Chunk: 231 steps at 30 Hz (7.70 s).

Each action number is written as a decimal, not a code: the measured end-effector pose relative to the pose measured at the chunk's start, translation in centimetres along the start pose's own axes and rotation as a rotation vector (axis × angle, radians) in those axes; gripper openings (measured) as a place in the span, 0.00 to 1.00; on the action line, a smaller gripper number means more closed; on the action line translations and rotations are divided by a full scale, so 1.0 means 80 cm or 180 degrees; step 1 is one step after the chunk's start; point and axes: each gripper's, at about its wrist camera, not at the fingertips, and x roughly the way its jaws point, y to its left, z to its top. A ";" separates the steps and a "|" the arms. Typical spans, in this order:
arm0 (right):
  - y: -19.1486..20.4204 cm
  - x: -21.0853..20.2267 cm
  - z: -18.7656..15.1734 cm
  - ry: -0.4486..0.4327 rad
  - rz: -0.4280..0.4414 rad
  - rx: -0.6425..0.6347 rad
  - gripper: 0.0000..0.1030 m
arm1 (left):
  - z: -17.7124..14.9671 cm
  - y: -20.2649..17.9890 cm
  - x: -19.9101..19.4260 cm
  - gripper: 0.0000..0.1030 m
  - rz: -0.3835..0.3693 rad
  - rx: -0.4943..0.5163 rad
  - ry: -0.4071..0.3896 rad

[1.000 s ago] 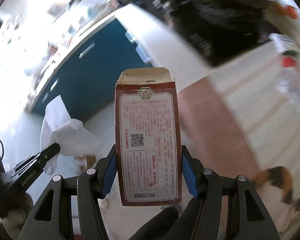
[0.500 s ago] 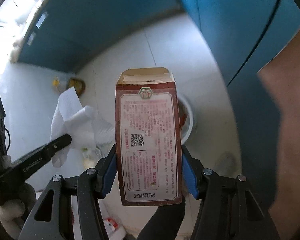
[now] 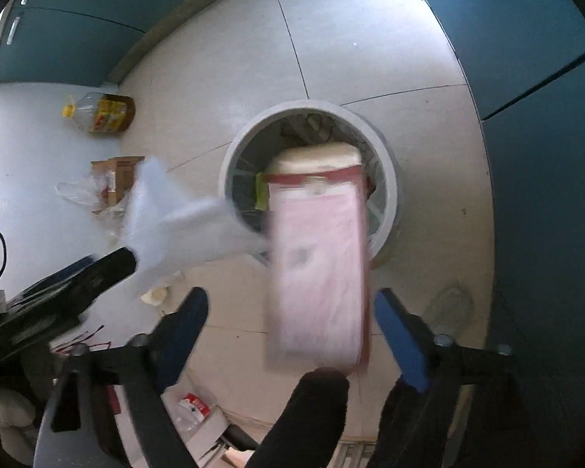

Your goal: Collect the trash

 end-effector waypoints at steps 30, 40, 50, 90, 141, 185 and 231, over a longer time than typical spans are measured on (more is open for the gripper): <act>0.100 -0.348 -0.137 -0.0994 -0.0828 -0.0577 0.88 | -0.116 -0.022 -0.304 1.00 -0.0029 0.0100 -0.0765; 0.135 -0.523 -0.218 -0.1467 -0.0716 -0.0654 0.88 | -0.161 -0.033 -0.443 1.00 -0.0117 0.0217 -0.1153; 0.140 -0.625 -0.265 -0.1779 -0.0135 -0.0565 0.88 | -0.204 -0.045 -0.550 1.00 -0.0081 0.0229 -0.1670; -0.573 -0.657 -0.287 -0.2287 0.1405 0.2518 0.10 | -0.116 -0.724 -0.438 1.00 -0.0229 0.2510 -0.0841; -0.520 -0.786 -0.069 -0.2274 -0.1316 0.0859 1.00 | -0.141 -0.571 -0.421 0.29 -0.0453 0.1548 -0.1135; -0.603 -0.730 -0.163 -0.1905 -0.0719 0.2615 0.84 | -0.177 -0.654 -0.410 0.45 -0.0362 0.2217 -0.0752; -0.283 -0.745 -0.286 -0.2413 -0.0205 0.1143 0.69 | -0.166 -0.432 -0.603 0.05 -0.1173 0.1983 -0.1771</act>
